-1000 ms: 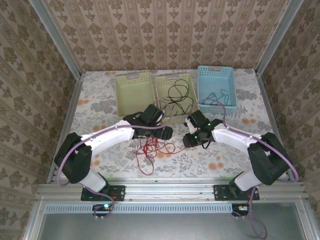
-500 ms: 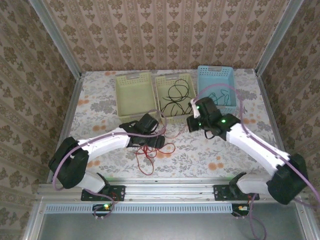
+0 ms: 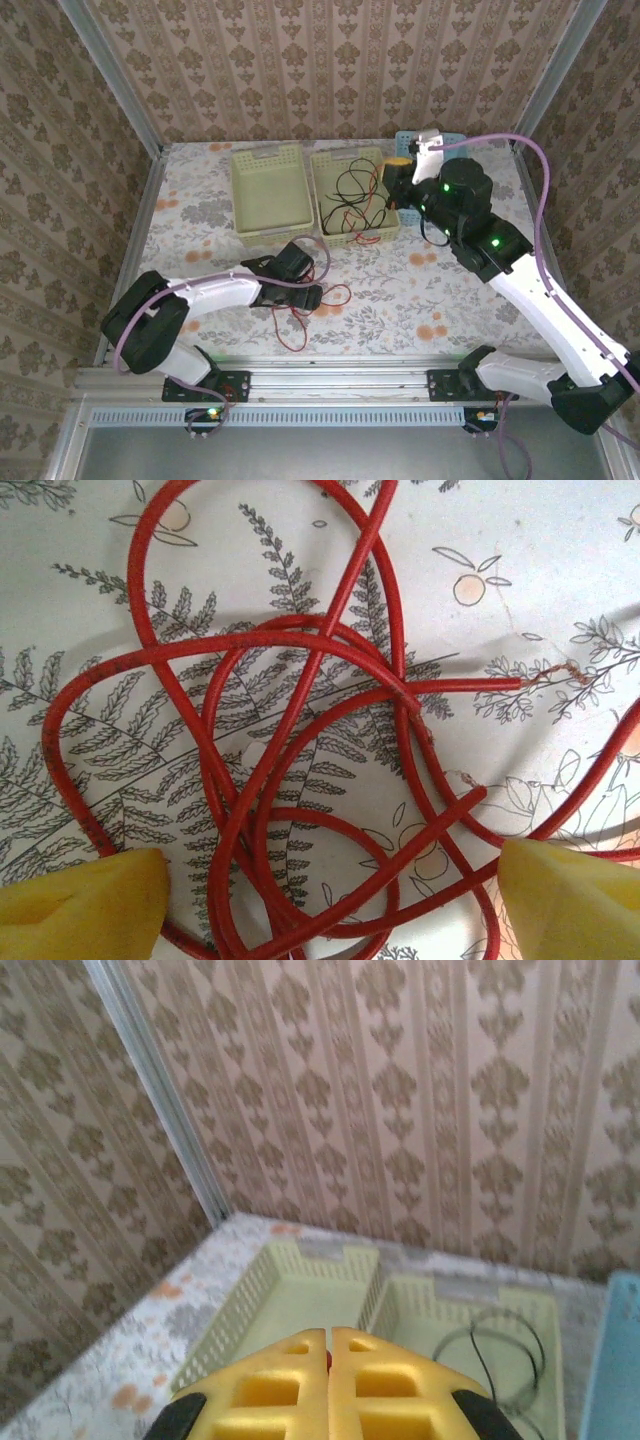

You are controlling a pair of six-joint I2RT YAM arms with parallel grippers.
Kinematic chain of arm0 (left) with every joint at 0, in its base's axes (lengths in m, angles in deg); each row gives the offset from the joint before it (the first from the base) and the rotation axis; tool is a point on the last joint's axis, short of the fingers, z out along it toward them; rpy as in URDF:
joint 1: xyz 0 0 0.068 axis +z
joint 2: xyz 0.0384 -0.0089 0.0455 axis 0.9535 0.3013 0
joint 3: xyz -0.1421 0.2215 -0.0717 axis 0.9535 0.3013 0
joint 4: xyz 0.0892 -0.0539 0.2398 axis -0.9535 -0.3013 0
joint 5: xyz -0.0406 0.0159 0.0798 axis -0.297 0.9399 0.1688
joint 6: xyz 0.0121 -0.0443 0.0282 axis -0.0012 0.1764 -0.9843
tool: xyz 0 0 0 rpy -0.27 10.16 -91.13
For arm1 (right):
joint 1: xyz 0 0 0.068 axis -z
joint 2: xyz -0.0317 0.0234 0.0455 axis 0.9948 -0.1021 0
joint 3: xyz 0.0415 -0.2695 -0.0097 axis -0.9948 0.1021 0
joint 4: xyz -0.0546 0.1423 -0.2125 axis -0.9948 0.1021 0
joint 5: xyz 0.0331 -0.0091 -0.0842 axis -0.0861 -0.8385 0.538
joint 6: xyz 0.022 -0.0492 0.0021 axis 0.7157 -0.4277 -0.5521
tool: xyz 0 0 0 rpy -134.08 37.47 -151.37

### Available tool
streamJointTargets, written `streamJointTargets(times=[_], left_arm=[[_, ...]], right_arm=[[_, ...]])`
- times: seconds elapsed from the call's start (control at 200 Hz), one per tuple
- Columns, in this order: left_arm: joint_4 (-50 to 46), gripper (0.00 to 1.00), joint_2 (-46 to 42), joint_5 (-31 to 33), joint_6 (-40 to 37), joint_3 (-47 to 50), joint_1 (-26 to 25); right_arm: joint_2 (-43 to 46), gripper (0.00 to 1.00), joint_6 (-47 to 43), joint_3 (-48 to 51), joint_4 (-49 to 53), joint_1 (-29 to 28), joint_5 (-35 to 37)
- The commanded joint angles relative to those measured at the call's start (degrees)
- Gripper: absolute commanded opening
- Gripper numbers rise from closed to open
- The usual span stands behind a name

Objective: Untangle the cables

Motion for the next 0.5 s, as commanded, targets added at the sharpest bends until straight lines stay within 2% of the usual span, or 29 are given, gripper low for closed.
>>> streamJointTargets(times=[0.0,0.155,0.27,0.4,0.495], left_arm=[[2.01,0.89,-1.05,-1.03,2.75,3.90,-0.08],[8.23,0.94,-7.76,-3.40,2.61,7.88,-0.33],[10.58,0.95,-15.51,-1.67,2.93,10.01,-0.25],[6.86,0.95,-24.04,5.16,5.75,10.72,0.65],[-1.07,0.95,-30.90,15.15,11.15,11.03,1.29]], right_arm=[[-4.70,0.00,-2.63,-6.92,-5.38,0.15,-2.94],[-15.09,0.00,-1.36,-14.58,-6.31,0.24,-5.16],[-23.24,0.00,1.82,-19.99,-7.48,0.16,-8.67],[-33.59,0.00,5.60,-26.92,-6.67,0.11,-11.59],[-41.33,0.00,7.45,-31.73,-4.28,-0.27,-12.66]])
